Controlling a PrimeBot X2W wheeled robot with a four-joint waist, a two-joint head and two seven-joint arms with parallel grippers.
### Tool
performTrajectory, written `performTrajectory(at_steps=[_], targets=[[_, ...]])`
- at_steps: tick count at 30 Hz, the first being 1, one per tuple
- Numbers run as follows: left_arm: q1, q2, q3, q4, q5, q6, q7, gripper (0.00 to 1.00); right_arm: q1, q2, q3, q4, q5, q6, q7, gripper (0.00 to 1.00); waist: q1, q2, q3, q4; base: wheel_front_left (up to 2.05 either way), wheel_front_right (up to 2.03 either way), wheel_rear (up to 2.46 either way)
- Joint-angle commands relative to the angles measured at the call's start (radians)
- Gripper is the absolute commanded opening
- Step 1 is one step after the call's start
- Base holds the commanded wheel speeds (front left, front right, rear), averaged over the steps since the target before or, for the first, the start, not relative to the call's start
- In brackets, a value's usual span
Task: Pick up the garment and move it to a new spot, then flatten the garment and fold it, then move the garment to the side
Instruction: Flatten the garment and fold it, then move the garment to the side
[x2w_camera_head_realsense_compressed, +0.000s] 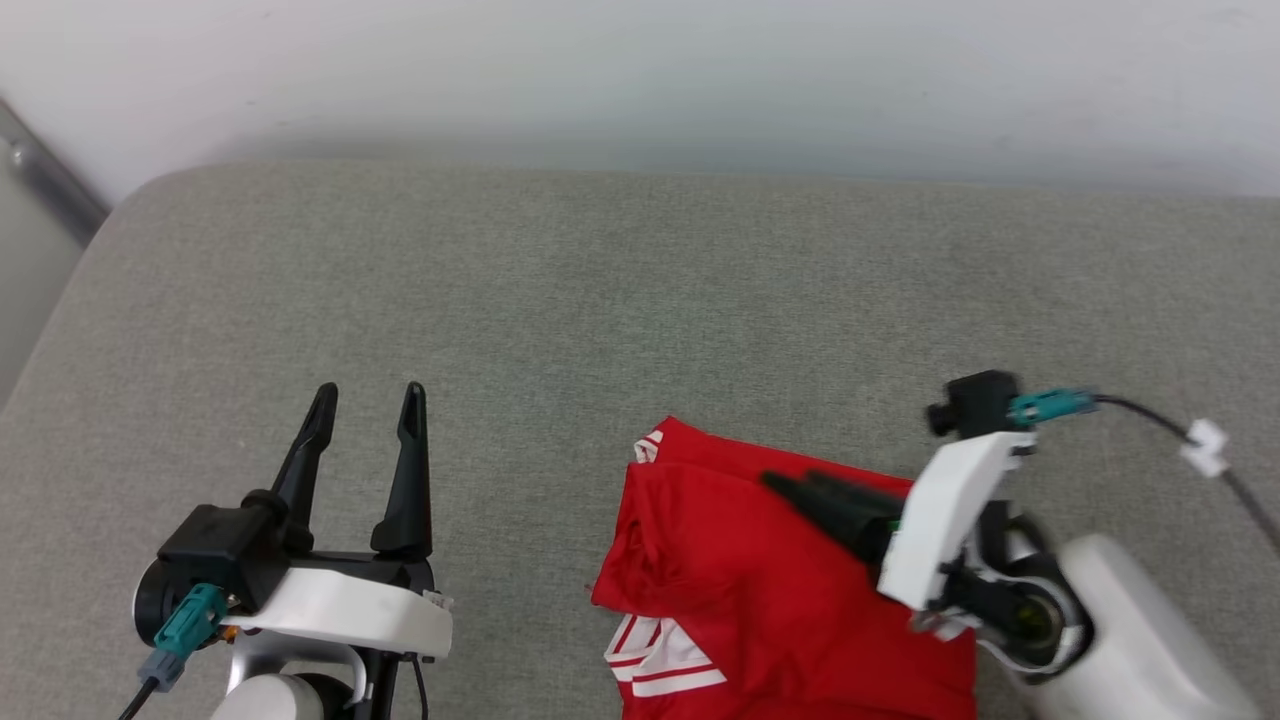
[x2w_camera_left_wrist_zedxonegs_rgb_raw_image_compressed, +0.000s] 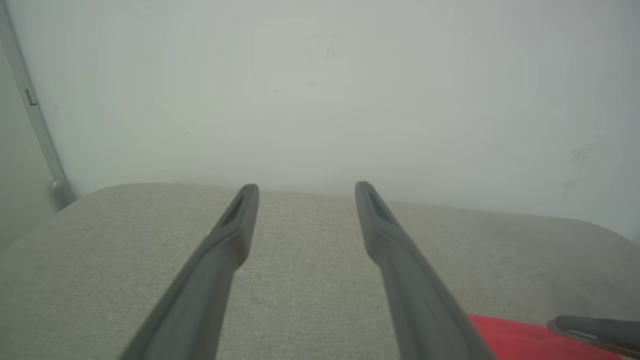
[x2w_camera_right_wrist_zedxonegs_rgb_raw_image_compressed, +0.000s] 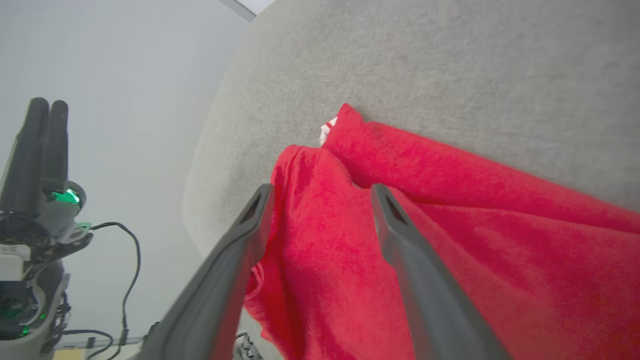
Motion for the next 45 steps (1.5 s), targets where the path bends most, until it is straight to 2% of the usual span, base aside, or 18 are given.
performTrajectory(at_steps=[1,4,5,6,9,12,15,20,28,45], targets=[[-0.003,0.003,0.003,0.002,-0.005,0.002,-0.006,1.00,0.008,-0.034,-0.002,-0.019,-0.059,0.000,-0.035,1.00,0.0000,-0.0001,-0.003,-0.009,0.00,0.00,0.00],[0.008,0.004,0.007,0.009,-0.005,0.006,-0.010,1.00,0.042,-0.102,-0.031,-0.045,-0.222,0.000,-0.118,1.00,0.0000,-0.0001,-0.011,-0.027,0.00,0.00,0.00],[0.020,0.004,0.011,0.017,-0.010,0.008,-0.017,1.00,0.076,-0.146,-0.119,-0.070,-0.371,0.000,-0.190,1.00,0.0000,-0.0001,-0.019,-0.044,0.00,0.00,0.00],[0.023,0.004,0.014,0.022,-0.013,0.009,-0.018,1.00,0.091,-0.157,-0.158,-0.079,-0.425,0.000,-0.214,1.00,0.0000,-0.0001,-0.022,-0.051,0.00,0.00,0.00],[0.032,0.004,0.020,0.036,-0.013,0.011,-0.027,1.00,0.156,-0.153,-0.284,-0.130,-0.560,0.000,-0.293,1.00,0.0000,-0.0001,-0.032,-0.067,0.00,0.00,0.00],[0.053,0.004,0.025,0.055,-0.021,0.012,-0.033,1.00,0.226,-0.117,-0.407,-0.215,-0.671,0.000,-0.375,1.00,0.0000,-0.0001,-0.052,-0.079,0.00,0.00,0.00],[0.065,0.009,0.033,0.067,-0.024,0.016,-0.038,1.00,0.286,-0.076,-0.478,-0.310,-0.736,0.000,-0.433,1.00,0.0000,-0.0001,-0.062,-0.092,0.00,0.00,0.00],[0.100,0.017,0.028,0.084,-0.021,0.015,-0.043,1.00,0.370,-0.027,-0.494,-0.422,-0.786,0.000,-0.489,1.00,0.0000,-0.0001,-0.095,-0.102,0.00,0.00,0.00],[0.156,0.010,0.004,0.095,-0.031,0.017,-0.033,1.00,0.489,0.027,-0.480,-0.505,-0.816,0.000,-0.487,1.00,0.0000,-0.0001,-0.147,-0.113,0.00,0.00,0.00],[0.140,0.016,0.018,0.094,-0.049,0.020,-0.040,1.00,0.506,0.046,-0.501,-0.533,-0.783,0.000,-0.424,1.00,0.0000,-0.0001,-0.134,-0.111,0.00,0.00,0.00]])
